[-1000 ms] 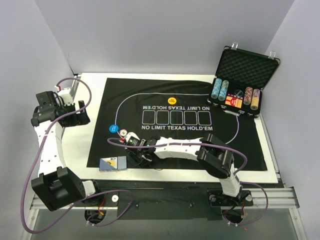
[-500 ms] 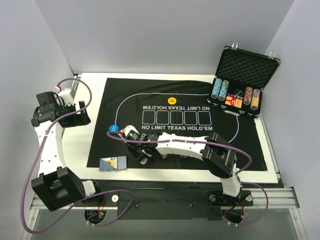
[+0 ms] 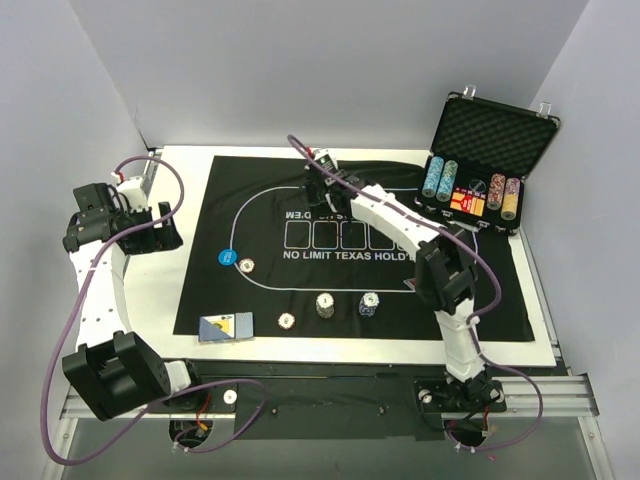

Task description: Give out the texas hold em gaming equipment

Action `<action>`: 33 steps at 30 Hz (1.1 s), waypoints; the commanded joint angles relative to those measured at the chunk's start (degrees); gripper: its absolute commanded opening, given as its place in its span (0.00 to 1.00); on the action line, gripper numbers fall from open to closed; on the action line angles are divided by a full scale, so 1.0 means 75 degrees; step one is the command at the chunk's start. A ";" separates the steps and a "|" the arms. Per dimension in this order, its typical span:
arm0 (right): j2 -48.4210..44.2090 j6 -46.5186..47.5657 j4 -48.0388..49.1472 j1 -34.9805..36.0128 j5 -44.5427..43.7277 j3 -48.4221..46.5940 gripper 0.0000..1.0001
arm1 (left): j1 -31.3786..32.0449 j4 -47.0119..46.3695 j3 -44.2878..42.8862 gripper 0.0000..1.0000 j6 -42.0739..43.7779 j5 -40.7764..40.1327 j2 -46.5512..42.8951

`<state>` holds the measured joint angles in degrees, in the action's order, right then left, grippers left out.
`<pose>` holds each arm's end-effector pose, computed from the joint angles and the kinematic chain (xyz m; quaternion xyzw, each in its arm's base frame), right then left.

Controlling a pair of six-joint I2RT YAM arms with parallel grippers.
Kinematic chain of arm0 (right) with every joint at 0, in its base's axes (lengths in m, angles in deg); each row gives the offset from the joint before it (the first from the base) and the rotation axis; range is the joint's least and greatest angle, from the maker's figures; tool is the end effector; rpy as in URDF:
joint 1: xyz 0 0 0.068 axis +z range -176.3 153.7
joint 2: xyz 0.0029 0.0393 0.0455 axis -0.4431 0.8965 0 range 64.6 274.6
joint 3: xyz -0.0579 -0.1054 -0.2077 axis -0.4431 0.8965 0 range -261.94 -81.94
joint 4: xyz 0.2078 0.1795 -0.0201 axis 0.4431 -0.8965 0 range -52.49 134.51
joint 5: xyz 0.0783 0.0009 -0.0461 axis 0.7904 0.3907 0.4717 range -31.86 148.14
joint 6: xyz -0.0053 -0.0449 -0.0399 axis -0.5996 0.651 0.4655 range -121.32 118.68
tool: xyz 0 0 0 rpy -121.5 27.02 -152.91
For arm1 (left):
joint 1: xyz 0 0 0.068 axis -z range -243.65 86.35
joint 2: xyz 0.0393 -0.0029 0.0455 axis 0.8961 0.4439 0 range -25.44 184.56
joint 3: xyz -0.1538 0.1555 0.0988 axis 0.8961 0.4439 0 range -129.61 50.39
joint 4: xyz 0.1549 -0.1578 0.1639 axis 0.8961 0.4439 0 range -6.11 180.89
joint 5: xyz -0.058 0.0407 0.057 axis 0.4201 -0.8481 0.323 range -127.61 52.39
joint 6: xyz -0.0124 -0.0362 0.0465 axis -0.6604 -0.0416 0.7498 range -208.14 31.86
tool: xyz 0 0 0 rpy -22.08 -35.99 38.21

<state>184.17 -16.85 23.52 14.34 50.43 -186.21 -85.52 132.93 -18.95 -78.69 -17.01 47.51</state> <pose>0.3795 0.3179 0.2329 -0.1639 0.8754 0.1593 0.4259 0.2711 0.0919 0.2848 -0.0440 0.9328 -0.0780 0.3490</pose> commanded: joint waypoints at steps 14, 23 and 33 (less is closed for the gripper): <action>0.2526 -0.0601 -0.0915 -0.1024 0.0289 -0.2620 0.31 | -0.0049 -0.0292 -0.0516 0.96 -0.0018 0.0382 0.0539; 0.3054 -0.0648 -0.1009 -0.1118 0.0523 -0.3101 0.42 | -0.0049 -0.0304 -0.0610 0.96 -0.0018 0.0417 0.0551; 0.2820 -0.0648 -0.1068 -0.1130 0.0325 -0.2774 0.65 | -0.0061 -0.0234 -0.0587 0.96 -0.0077 0.0453 0.0364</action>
<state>207.55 -21.24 17.22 5.66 54.39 -207.30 -85.52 132.51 -20.88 -78.93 -15.43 51.66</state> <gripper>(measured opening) 0.626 0.961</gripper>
